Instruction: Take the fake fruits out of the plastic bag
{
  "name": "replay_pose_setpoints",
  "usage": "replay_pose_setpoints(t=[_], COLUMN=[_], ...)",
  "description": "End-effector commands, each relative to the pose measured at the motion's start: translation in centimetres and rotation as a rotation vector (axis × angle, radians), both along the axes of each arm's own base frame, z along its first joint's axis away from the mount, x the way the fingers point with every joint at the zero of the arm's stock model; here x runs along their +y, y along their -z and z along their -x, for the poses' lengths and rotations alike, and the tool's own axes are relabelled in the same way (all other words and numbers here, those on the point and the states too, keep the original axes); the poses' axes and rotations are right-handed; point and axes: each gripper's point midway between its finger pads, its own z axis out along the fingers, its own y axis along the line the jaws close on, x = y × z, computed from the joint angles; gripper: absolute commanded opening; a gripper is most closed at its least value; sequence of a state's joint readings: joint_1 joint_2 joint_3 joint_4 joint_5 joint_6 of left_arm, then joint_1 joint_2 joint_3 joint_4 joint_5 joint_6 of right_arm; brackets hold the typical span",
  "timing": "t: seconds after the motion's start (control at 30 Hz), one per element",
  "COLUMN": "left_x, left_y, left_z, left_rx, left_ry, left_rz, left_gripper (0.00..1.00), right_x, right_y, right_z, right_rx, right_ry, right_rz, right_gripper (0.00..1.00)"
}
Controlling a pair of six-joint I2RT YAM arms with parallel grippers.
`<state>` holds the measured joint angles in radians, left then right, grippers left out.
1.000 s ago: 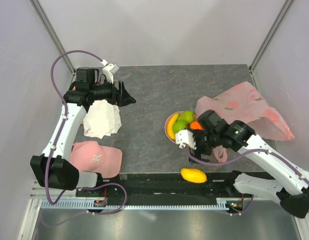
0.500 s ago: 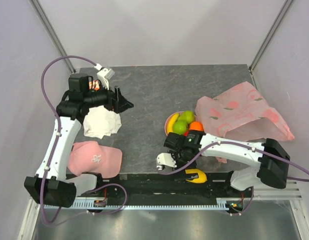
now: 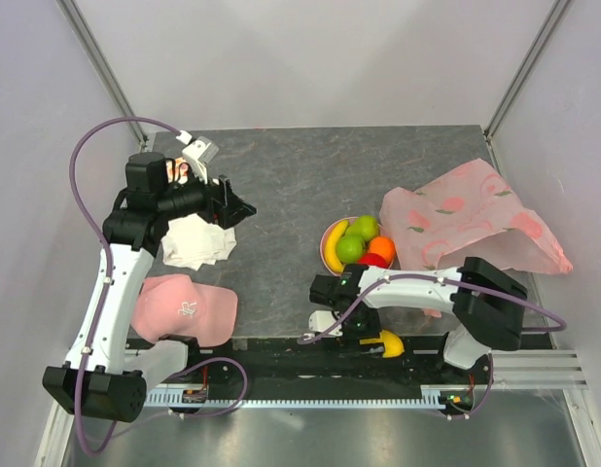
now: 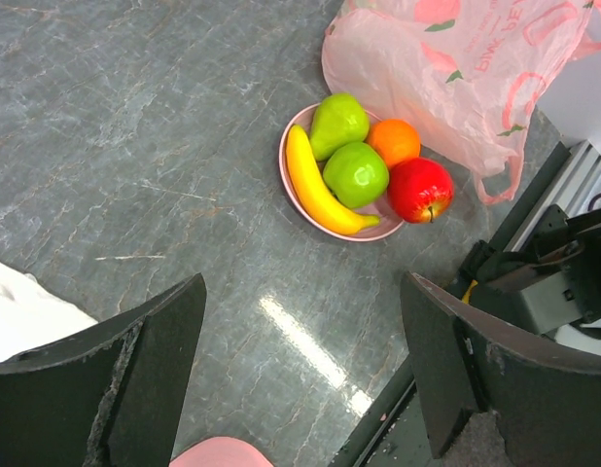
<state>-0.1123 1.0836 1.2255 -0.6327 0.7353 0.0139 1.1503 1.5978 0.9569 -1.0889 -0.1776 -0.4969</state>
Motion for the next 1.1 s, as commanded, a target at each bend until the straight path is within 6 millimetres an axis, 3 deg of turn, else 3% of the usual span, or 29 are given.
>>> replay_pose_setpoints(t=[0.0,0.03,0.1,0.17,0.2,0.23,0.3,0.33,0.43,0.77,0.87,1.07], left_x=[0.4,0.4,0.4,0.3,0.3,0.2,0.1,0.0,-0.2,-0.8,-0.8,-0.9], left_y=[-0.4,-0.3,-0.3,-0.1,-0.3,0.1,-0.2,-0.3,-0.9,-1.3,-0.9,0.0], left_z=[-0.5,-0.5,-0.5,-0.7,-0.8,-1.1,-1.4,-1.6,-2.4,-4.5,-4.7,-5.0], left_rx=[-0.055,-0.054,-0.056,-0.048,-0.051,-0.037,-0.040,-0.037,-0.038,0.002,0.014,0.040], left_ry=[-0.004,-0.004,-0.003,0.001,0.002,0.005,0.009,0.013,0.020,0.034,0.032,0.035], left_rz=[-0.020,-0.021,-0.023,-0.023,-0.022,-0.022,-0.021,-0.018,-0.009,0.018,0.016,0.015], left_gripper=[0.88,0.88,0.88,0.88,0.88,0.88,0.88,0.88,0.88,0.88,0.88,0.88], right_x=[-0.2,0.9,2.2,5.2,5.4,7.9,8.6,10.6,11.1,3.3,1.7,0.6], right_y=[0.8,0.3,-1.0,-3.4,-4.5,-6.8,-9.3,-11.7,-15.0,-14.3,-13.5,-11.0], right_z=[0.0,-0.6,-1.9,-3.8,-4.6,-6.1,-7.8,-9.3,-13.9,-25.1,-26.7,-27.4], right_rx=[0.002,-0.012,-0.050,-0.083,-0.072,-0.097,-0.100,-0.123,-0.207,-0.423,-0.421,-0.365], right_ry=[0.006,-0.003,-0.026,-0.027,-0.002,0.008,0.065,0.105,0.223,0.443,0.503,0.564], right_rz=[0.062,0.035,0.004,-0.072,-0.075,-0.154,-0.190,-0.266,-0.344,-0.240,-0.217,-0.182], right_gripper=[0.65,0.49,0.40,0.30,0.29,0.27,0.27,0.27,0.29,0.31,0.32,0.33])
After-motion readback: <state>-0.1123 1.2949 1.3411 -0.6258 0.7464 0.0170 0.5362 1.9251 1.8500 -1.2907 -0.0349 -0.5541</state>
